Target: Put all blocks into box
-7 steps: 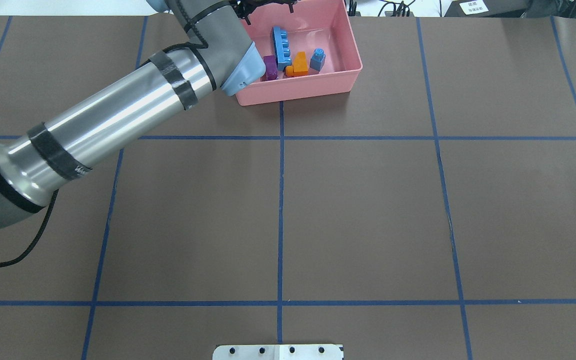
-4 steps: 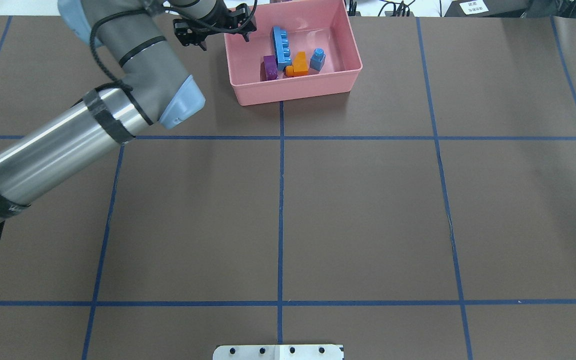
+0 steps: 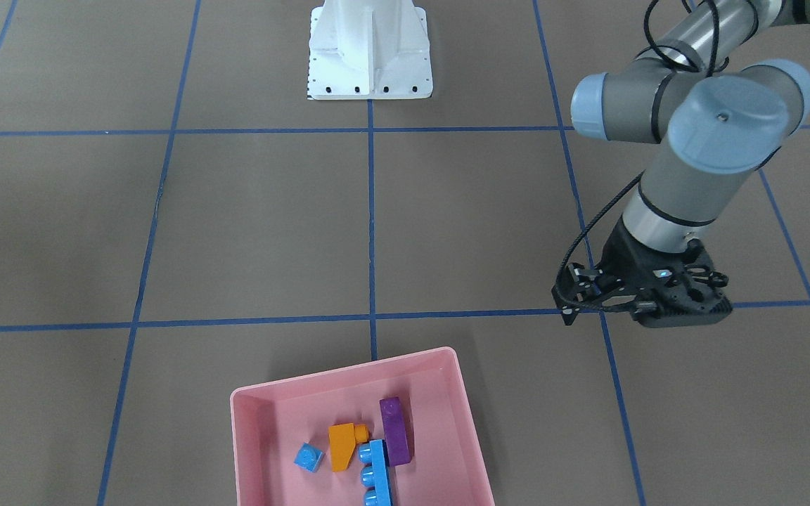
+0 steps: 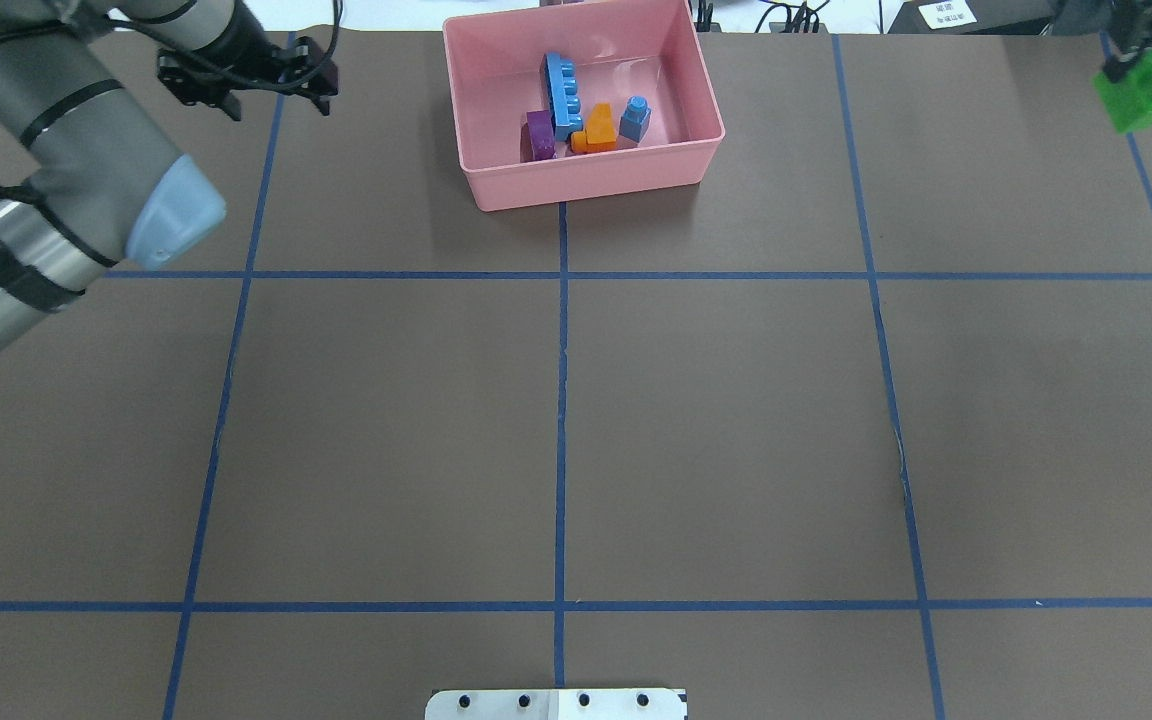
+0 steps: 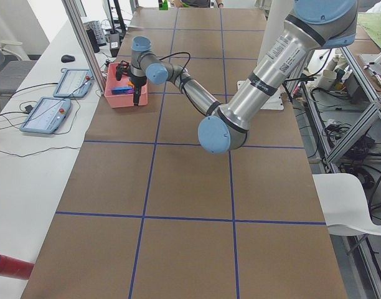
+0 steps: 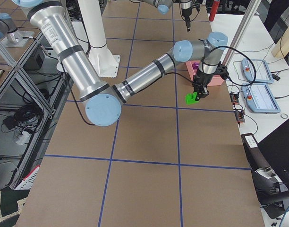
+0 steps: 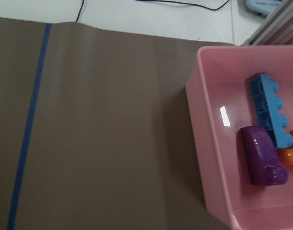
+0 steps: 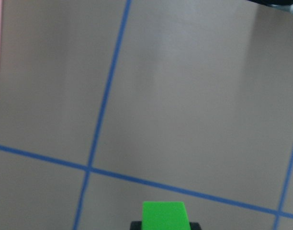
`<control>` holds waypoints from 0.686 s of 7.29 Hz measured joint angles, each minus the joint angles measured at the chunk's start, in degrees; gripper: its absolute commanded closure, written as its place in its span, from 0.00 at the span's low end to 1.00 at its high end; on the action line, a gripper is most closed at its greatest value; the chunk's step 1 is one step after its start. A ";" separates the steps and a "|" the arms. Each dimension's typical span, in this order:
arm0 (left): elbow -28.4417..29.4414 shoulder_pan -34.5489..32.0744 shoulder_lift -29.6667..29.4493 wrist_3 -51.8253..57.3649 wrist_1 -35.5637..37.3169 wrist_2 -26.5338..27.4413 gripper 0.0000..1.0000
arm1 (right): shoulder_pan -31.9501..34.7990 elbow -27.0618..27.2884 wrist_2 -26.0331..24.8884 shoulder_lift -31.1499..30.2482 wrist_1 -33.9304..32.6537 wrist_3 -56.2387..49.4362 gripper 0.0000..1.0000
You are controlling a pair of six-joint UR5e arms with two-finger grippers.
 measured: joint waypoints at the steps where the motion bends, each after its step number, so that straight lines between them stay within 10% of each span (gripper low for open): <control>1: -4.40 -1.33 5.94 4.68 0.72 -0.23 0.00 | -3.98 -4.33 -0.23 3.78 7.64 9.41 1.00; 5: -17.81 -7.12 30.60 27.25 0.82 -0.12 0.00 | -15.39 -25.82 -9.91 21.02 31.85 34.38 1.00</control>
